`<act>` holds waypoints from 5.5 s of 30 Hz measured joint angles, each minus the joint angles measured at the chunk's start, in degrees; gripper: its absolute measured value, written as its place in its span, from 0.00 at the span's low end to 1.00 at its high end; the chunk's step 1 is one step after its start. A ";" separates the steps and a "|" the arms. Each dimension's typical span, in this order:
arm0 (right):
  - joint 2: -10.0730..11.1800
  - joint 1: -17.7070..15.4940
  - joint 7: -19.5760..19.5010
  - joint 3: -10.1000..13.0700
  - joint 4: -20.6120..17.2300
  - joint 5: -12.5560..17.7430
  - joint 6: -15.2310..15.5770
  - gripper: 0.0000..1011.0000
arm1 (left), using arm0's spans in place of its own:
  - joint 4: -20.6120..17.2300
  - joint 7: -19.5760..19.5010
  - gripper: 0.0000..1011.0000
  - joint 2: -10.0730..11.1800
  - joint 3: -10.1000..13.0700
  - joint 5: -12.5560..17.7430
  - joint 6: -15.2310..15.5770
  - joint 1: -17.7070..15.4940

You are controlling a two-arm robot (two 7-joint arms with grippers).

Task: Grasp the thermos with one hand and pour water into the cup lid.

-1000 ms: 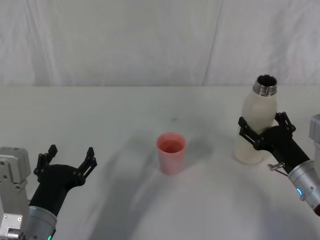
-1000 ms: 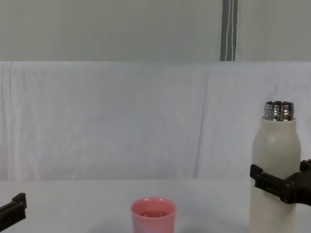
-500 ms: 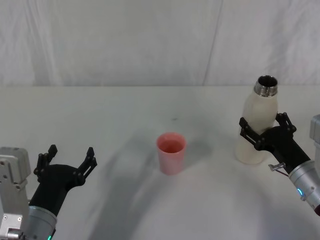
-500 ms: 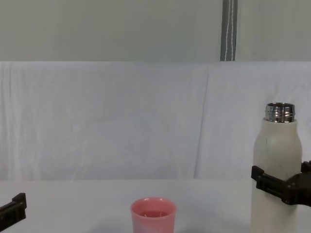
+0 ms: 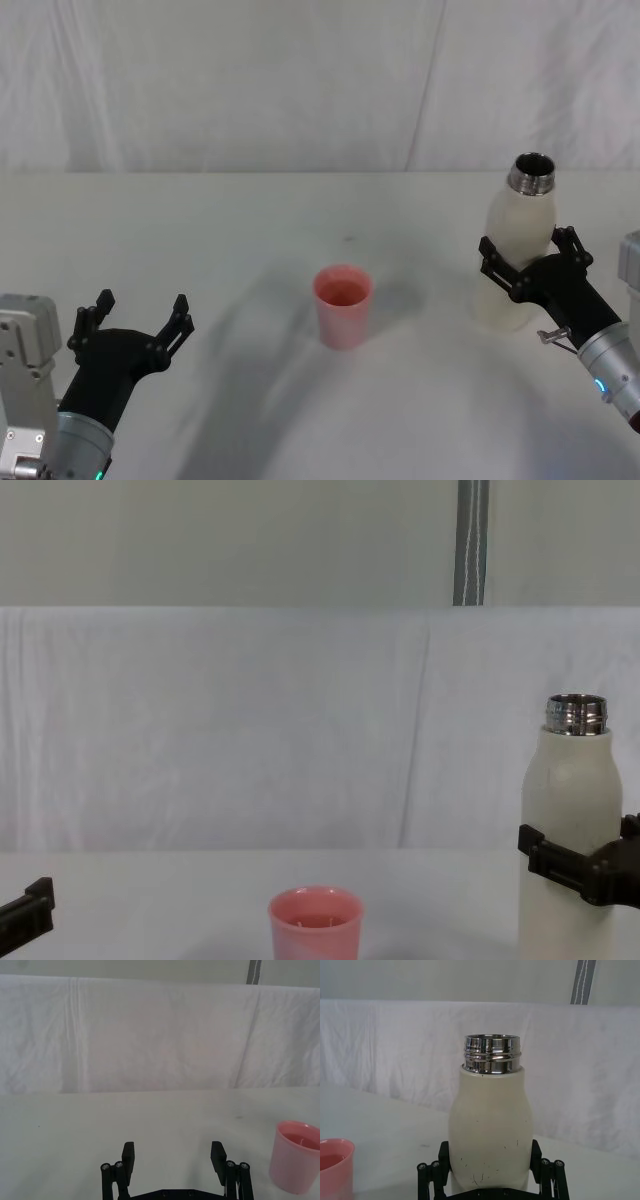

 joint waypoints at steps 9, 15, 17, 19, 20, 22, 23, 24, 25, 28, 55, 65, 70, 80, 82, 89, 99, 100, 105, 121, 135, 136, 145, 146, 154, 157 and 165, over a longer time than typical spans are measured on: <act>0.04 -0.05 -0.04 -0.03 -0.07 -0.15 0.02 0.94 | 0.00 0.00 0.99 0.00 0.00 0.00 0.00 -0.01; 0.04 -0.06 -0.04 -0.02 -0.09 -0.15 0.04 0.95 | 0.00 0.00 0.99 0.00 0.00 0.00 0.00 0.00; 0.04 -0.06 -0.05 0.01 -0.16 -0.11 0.03 0.99 | 0.00 0.00 0.99 0.00 0.00 0.00 0.00 0.00; 0.04 -0.06 -0.05 0.01 -0.16 -0.11 0.03 0.99 | 0.00 0.00 0.99 0.00 0.00 0.00 0.00 0.00; 0.03 -0.06 -0.05 0.01 -0.16 -0.11 0.03 0.99 | 0.00 0.00 0.99 0.00 0.00 0.00 0.00 0.00; 0.04 -0.06 -0.05 0.01 -0.16 -0.11 0.04 0.99 | 0.00 0.00 0.99 0.00 0.00 0.00 0.00 0.00; 0.03 -0.06 -0.04 0.01 -0.16 -0.10 0.04 0.99 | 0.00 0.00 0.99 0.00 0.00 0.00 0.00 0.00; 0.03 -0.06 -0.04 0.00 -0.16 -0.10 0.05 0.99 | 0.00 0.00 0.99 0.00 0.00 0.00 0.00 0.00; 0.03 -0.06 -0.04 -0.01 -0.16 -0.10 0.05 0.99 | 0.00 0.00 0.99 0.00 0.00 0.00 0.00 0.00; 0.07 -0.16 -0.03 -0.02 -0.38 -0.10 0.14 0.99 | 0.00 0.00 0.99 0.00 0.00 0.00 0.00 0.00; 1.67 -3.08 -0.12 0.44 -5.02 0.31 2.74 0.99 | 0.00 0.00 0.99 0.00 0.00 0.00 0.00 0.00; 1.91 -3.98 -0.30 0.69 -5.97 0.50 2.95 0.99 | 0.00 0.00 0.99 0.00 0.00 0.00 0.00 0.00; 1.97 -4.38 -0.31 0.74 -6.38 0.62 3.07 0.99 | 0.00 0.00 0.99 0.00 0.00 0.00 0.00 0.00; 2.19 -5.24 -0.44 0.83 -7.41 0.78 3.48 0.99 | 0.00 0.00 0.99 0.00 0.00 0.00 0.00 0.00; 2.25 -5.47 -0.49 0.83 -7.67 0.78 3.57 0.99 | 0.00 0.00 0.99 0.00 0.00 0.00 0.00 0.00; 2.29 -6.29 -0.68 0.84 -8.41 0.78 3.75 0.99 | 0.00 0.00 0.99 0.00 0.00 0.00 0.00 0.00; 2.34 -8.14 -1.19 1.24 -10.23 0.92 4.23 0.99 | 0.00 0.00 0.99 0.00 0.00 0.00 0.00 0.00; 2.36 -8.35 -1.23 1.30 -10.43 0.98 4.32 0.99 | 0.00 0.00 0.99 0.00 0.00 0.00 0.00 0.00; 2.51 -9.87 -1.25 1.64 -11.45 1.61 4.74 0.99 | 0.00 0.00 0.99 0.00 0.00 0.00 0.00 0.00; 3.21 -13.50 0.11 0.87 -13.67 2.87 4.47 0.99 | 0.00 0.00 0.99 0.00 0.00 0.00 0.01 0.00; 3.91 -14.87 1.40 -0.73 -14.35 3.36 4.38 0.99 | 0.00 0.00 0.99 0.00 0.00 0.00 0.00 0.00; 3.89 -14.85 1.51 -0.88 -14.28 3.38 4.37 0.99 | 0.00 0.00 0.99 0.00 0.00 0.00 0.00 0.00; 3.59 -13.90 2.17 -2.51 -13.09 3.53 4.17 0.99 | 0.00 0.00 0.99 0.00 0.00 0.00 0.00 0.00; 3.59 -13.83 2.23 -2.66 -12.98 3.59 4.17 0.99 | 0.00 0.00 0.99 0.00 0.00 0.00 0.00 0.00; 3.65 -13.81 2.25 -2.88 -12.74 3.60 4.33 0.99 | 0.00 0.00 0.99 0.00 0.00 0.00 0.01 0.00; 3.64 -13.81 2.25 -2.85 -12.75 3.60 4.33 0.99 | 0.00 0.00 0.99 0.00 0.00 0.00 0.00 0.00; 3.61 -13.84 2.20 -2.77 -12.79 3.58 4.32 0.99 | 0.00 0.00 0.99 0.00 0.00 0.00 0.00 0.00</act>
